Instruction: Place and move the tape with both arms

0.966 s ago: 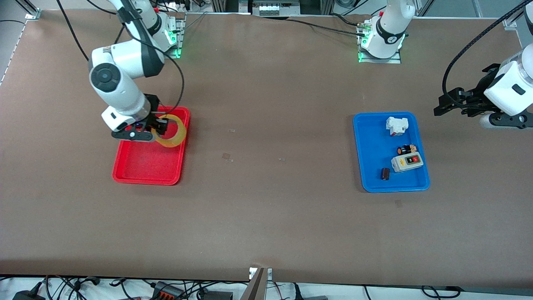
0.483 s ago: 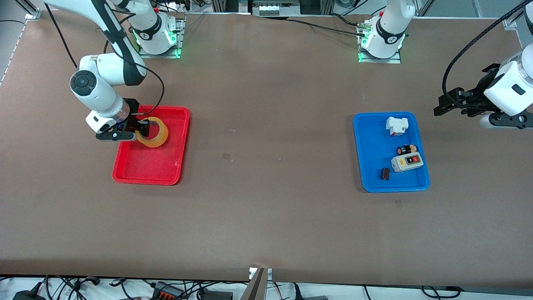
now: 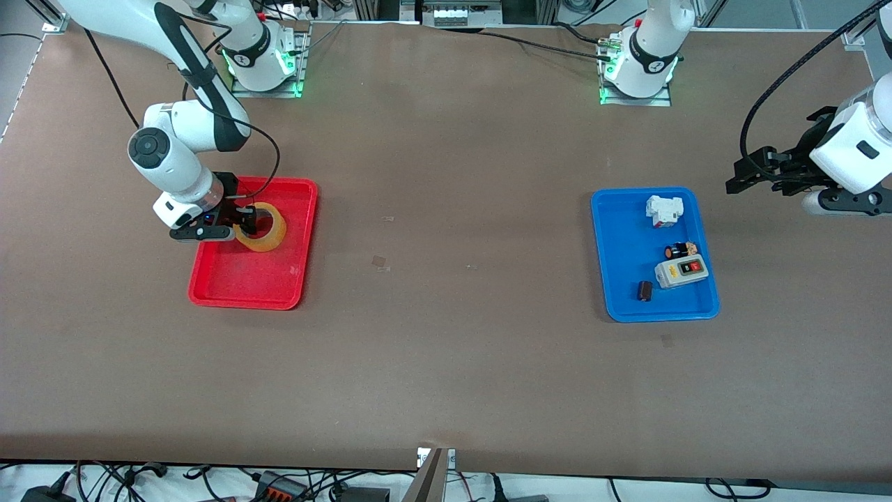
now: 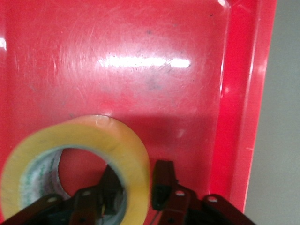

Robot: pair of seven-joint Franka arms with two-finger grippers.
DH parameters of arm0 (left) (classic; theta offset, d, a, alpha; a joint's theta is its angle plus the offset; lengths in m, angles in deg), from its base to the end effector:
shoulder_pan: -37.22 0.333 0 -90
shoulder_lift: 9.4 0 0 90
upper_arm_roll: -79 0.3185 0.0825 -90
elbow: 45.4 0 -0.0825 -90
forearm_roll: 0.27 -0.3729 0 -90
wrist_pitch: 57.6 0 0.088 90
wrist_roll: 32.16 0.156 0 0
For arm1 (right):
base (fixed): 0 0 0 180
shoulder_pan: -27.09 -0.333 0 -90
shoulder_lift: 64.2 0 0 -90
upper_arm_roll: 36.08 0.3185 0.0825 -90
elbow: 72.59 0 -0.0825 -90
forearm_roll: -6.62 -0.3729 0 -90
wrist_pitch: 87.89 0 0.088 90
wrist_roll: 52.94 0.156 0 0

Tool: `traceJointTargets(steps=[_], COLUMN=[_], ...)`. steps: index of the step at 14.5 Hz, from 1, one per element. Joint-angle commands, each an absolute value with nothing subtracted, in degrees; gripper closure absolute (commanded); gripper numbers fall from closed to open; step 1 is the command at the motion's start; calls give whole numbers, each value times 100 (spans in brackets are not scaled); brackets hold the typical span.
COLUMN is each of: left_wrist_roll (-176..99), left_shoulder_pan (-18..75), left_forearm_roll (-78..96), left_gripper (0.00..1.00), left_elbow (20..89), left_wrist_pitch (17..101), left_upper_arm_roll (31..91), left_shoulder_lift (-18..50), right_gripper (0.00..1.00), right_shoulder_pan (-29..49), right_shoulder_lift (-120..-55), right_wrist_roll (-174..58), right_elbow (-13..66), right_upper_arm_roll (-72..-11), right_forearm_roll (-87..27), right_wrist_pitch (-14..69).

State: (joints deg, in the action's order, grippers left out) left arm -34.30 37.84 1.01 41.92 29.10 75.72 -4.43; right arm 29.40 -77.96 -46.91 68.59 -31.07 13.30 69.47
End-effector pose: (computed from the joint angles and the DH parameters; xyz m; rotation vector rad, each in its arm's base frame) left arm 0.5573 -0.0283 0.5470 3.1146 -0.0145 -0.1535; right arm 0.4824 0.0274 0.1682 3.1169 0.0710 0.0717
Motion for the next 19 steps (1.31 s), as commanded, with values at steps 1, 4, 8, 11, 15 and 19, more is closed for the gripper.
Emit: traceJointTargets(steps=[1,4,8,11,15,19], left_wrist_roll=[-3506,-3514,-3506,-3514,-3506,-3488], left_shoulder_pan=[3766,3757,3749,3696,3696,3705], left_forearm_roll=[140,140,149,140,140,87], left_gripper=[0,0,0,0,0,0], left_elbow=[4240,4240,4249,4267,4293,4319], left_wrist_pitch=[2914,2897,2879,2879,2940,2950], left_upper_arm_roll=[7575,7575,7566,7566,7566,7566], left_shoulder_lift=[-509,-509,-518,-509,-527,-535], right_gripper=[16,3,2,2,1,1], right_shoulder_pan=[3069,3113,3078,3069,2982,2903], right_shoulder_lift=[-7624,-7440,-6808,-6491,-6525,-6587], right_wrist_roll=[-4810,-4784,-4784,-4792,-4740,-4740], right_elbow=[6882,6716,6471,5672,3828,2315], right_upper_arm_roll=[-3045,-3045,-3001,-2984,-2975,-2975], right_forearm_roll=[1382,1382,1382,1365,1268,840], right_wrist_pitch=[6996,6988,6332,4900,2633,1128])
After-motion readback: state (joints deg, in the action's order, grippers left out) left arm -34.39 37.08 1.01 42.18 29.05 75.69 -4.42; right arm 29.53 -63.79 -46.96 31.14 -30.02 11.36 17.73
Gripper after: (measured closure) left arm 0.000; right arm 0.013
